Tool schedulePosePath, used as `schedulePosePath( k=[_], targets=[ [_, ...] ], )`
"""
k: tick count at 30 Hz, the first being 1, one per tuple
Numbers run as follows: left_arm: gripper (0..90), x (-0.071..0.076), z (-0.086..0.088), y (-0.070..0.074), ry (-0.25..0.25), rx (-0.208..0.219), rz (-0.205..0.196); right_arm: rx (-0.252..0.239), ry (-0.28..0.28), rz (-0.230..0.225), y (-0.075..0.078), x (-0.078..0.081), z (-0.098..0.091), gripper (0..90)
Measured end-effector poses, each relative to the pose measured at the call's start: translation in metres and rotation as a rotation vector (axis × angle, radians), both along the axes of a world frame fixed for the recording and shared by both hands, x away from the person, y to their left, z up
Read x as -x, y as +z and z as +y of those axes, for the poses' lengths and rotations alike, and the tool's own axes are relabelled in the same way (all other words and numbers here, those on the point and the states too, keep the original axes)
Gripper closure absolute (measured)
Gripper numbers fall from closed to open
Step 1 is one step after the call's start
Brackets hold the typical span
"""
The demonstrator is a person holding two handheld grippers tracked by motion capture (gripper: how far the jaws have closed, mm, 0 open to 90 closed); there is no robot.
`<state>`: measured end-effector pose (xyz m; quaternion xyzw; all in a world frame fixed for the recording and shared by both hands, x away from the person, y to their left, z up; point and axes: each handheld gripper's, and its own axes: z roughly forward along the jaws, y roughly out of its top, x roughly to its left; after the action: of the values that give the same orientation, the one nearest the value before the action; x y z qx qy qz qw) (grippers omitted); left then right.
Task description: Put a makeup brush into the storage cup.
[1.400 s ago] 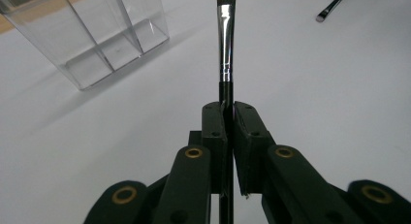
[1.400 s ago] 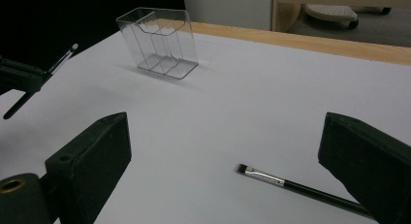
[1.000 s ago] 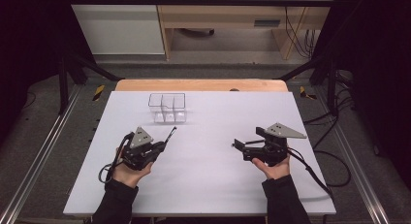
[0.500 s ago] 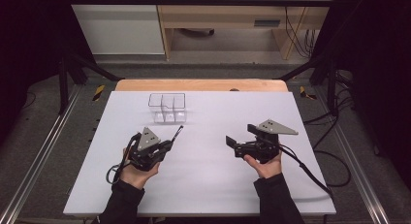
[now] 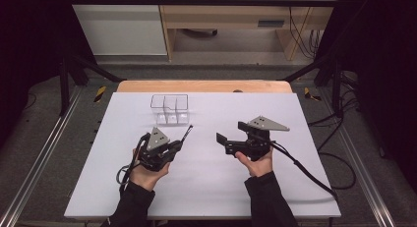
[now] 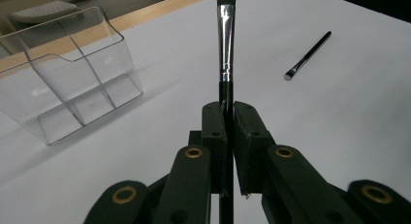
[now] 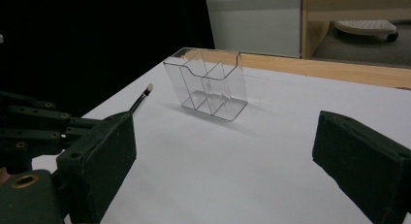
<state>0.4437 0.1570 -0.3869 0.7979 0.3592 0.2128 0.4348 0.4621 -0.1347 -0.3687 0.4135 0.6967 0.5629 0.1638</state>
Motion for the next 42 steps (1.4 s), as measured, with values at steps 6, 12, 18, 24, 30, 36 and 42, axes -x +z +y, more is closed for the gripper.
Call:
schedulePosePath(
  k=[6,12,18,24,30,36,42],
  targets=[
    [83.5,0.0,-0.008,-0.001,-0.004,0.037,-0.007,-0.029,0.005,0.009,-0.001,-0.001,0.005,9.4],
    [83.5,0.001,-0.015,-0.004,-0.006,0.056,-0.019,-0.045,0.008,0.022,-0.006,-0.003,0.01,10.0],
    [83.5,0.002,-0.022,-0.006,-0.009,0.074,-0.027,-0.065,0.015,0.036,-0.011,-0.004,0.016,11.5],
    [83.5,0.002,-0.028,-0.008,-0.012,0.088,-0.032,-0.093,0.019,0.051,-0.015,-0.004,0.02,12.9],
    [83.4,0.002,-0.032,-0.009,-0.012,0.104,-0.031,-0.098,0.024,0.068,-0.019,-0.005,0.023,14.8],
    [83.5,0.003,-0.035,-0.01,-0.011,0.112,-0.03,-0.122,0.028,0.092,-0.023,-0.005,0.027,17.0],
    [83.4,0.003,-0.039,-0.011,-0.012,0.112,-0.029,-0.146,0.026,0.108,-0.026,-0.006,0.031,19.7]
  ],
)
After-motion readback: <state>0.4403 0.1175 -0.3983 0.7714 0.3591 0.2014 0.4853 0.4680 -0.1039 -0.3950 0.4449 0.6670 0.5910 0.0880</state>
